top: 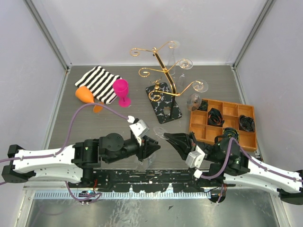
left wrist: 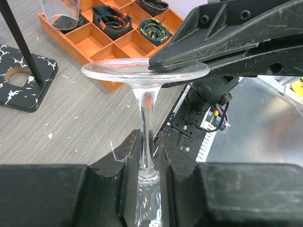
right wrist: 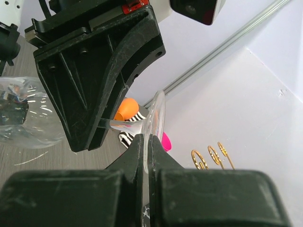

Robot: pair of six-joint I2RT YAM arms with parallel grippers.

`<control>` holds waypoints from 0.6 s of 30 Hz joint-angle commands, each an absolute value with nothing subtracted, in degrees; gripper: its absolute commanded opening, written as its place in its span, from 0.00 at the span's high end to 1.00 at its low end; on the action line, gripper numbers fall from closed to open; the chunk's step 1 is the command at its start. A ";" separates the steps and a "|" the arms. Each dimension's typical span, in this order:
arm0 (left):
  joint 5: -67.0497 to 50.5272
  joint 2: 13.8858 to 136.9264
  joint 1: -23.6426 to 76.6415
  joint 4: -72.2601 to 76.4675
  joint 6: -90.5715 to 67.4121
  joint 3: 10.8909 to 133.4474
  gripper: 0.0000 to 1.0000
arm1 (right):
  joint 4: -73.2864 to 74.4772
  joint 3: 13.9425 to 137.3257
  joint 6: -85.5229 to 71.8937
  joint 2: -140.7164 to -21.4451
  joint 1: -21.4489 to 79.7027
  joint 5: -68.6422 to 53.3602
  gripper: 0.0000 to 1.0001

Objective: Place the wine glass upside down on the wine glass rack

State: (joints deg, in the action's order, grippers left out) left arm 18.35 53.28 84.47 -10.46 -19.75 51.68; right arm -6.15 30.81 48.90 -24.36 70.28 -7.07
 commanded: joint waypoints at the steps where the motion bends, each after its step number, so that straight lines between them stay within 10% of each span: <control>1: 17.70 53.61 84.46 -8.43 -21.17 51.72 0.74 | -12.89 31.93 50.47 -22.68 70.22 -5.51 0.99; 13: 19.08 55.01 84.42 -8.06 -22.50 51.74 1.00 | -8.31 32.34 52.28 -23.16 70.23 -5.21 0.98; 18: 19.83 54.98 84.46 -8.32 -22.50 51.72 1.00 | -8.27 32.17 52.41 -23.70 70.23 -4.57 0.69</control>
